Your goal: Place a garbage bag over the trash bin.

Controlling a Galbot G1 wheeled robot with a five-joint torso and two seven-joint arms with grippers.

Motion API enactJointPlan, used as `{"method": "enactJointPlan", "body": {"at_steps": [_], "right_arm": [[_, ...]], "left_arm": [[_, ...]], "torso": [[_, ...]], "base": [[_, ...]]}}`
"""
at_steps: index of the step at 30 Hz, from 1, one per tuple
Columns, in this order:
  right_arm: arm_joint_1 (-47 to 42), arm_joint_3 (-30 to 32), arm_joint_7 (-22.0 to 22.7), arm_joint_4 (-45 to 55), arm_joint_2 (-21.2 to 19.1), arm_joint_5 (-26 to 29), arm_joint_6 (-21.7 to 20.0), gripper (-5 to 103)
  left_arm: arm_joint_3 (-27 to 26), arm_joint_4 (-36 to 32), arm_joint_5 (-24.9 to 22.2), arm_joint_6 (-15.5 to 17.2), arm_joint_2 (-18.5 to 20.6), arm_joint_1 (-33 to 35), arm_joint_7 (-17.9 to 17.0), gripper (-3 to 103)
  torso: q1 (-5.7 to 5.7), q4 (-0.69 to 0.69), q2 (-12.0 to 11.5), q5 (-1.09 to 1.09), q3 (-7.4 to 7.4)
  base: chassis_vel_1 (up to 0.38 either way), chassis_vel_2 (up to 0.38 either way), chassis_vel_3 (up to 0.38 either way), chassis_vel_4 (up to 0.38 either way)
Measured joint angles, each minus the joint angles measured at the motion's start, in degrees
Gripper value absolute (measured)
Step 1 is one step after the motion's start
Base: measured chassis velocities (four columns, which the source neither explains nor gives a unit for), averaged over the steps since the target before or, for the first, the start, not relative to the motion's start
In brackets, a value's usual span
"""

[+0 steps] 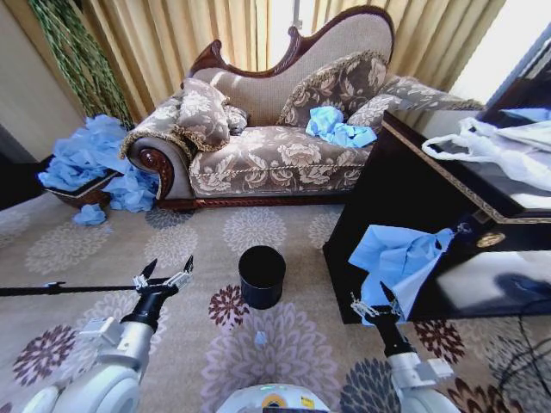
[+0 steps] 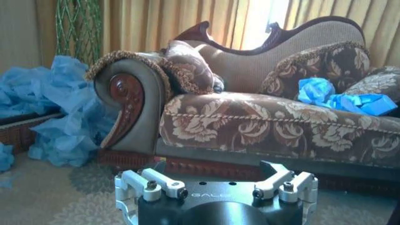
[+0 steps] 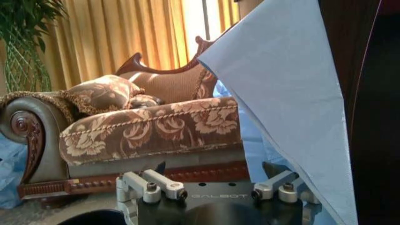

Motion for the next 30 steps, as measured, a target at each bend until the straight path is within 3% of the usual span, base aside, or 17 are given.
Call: {"method": "enactJointPlan", "body": {"at_steps": [30], "right_arm": [[1.1,-1.3,1.6,-0.9,1.2,-1.7,0.1,100]], "left_arm": [[2.1,0.0,-6.8,2.8,3.2,-2.2,-4.8,100]], "torso": [[0.0,0.0,0.0,0.0,0.0]], "base": [[0.0,0.0,0.0,0.0]]}}
